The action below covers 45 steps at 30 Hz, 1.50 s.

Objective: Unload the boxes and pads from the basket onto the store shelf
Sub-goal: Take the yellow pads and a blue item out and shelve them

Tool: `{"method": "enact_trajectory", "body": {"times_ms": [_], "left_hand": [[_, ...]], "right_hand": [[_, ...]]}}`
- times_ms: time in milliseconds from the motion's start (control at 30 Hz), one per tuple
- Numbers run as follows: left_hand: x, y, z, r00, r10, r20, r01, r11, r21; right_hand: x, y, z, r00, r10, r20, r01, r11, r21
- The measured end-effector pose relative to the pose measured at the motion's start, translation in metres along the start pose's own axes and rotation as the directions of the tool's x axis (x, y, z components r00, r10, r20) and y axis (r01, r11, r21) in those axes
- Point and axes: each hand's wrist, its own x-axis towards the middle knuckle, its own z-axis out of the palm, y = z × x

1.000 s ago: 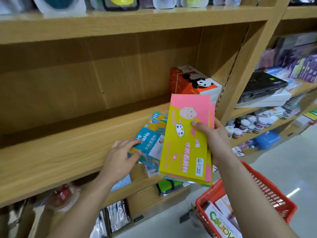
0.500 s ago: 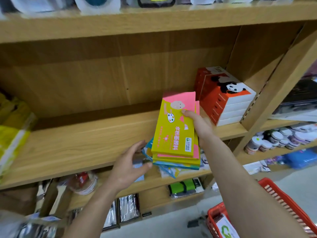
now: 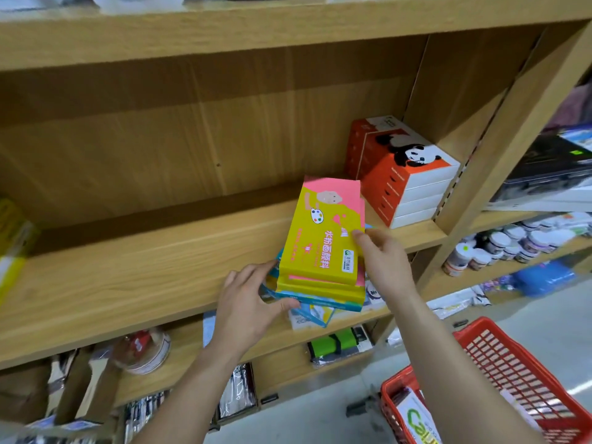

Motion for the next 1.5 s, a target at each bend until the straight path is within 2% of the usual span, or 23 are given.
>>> {"method": "enact_trajectory", "body": {"times_ms": [167, 267, 367, 500, 633, 900, 1067, 1167, 1300, 1400, 1500], "left_hand": [[0.011, 0.006, 0.018, 0.995, -0.069, -0.074, 0.062, 0.994, -0.092], [0.02, 0.014, 0.029, 0.997, -0.063, -0.041, 0.058, 0.99, -0.128], [0.034, 0.025, 0.039, 0.999, -0.052, 0.013, 0.052, 0.995, -0.084], [0.057, 0.03, 0.049, 0.999, -0.035, 0.015, 0.033, 0.994, 0.102], [0.089, 0.035, 0.066, 0.998, -0.047, 0.029, 0.045, 0.997, 0.069], [0.128, 0.044, 0.081, 0.994, -0.031, 0.103, 0.022, 0.996, 0.086], [0.132, 0.044, 0.082, 0.987, -0.04, 0.157, 0.044, 0.999, -0.021], [0.136, 0.041, 0.08, 0.978, -0.019, 0.207, 0.024, 1.0, -0.02], [0.136, 0.041, 0.076, 0.958, -0.061, 0.281, 0.073, 0.997, -0.034], [0.121, 0.046, 0.065, 0.975, -0.076, 0.209, 0.09, 0.994, -0.06], [0.081, 0.046, 0.057, 0.997, 0.064, 0.047, -0.062, 0.997, -0.045]], "right_hand": [[-0.023, 0.019, 0.003, 1.0, -0.022, 0.02, 0.021, 0.999, 0.047], [0.007, 0.014, 0.0, 0.997, -0.035, 0.065, 0.03, 0.997, 0.076], [0.038, 0.012, -0.007, 0.998, -0.009, 0.057, 0.002, 0.991, 0.133], [0.035, 0.031, -0.017, 0.996, -0.075, -0.056, 0.077, 0.996, 0.046], [0.013, 0.059, -0.018, 0.983, -0.111, -0.146, 0.103, 0.993, -0.063], [0.029, 0.067, -0.014, 0.988, -0.12, -0.1, 0.081, 0.942, -0.327], [0.033, 0.066, -0.01, 0.99, -0.136, -0.044, 0.104, 0.9, -0.423], [0.032, 0.063, -0.008, 0.991, -0.119, -0.052, 0.086, 0.901, -0.425], [0.031, 0.062, -0.011, 0.995, -0.099, -0.021, 0.083, 0.916, -0.392], [0.026, 0.059, -0.02, 0.993, -0.11, 0.03, 0.112, 0.892, -0.437], [0.011, 0.064, -0.036, 0.99, -0.141, -0.008, 0.119, 0.863, -0.491]]}}
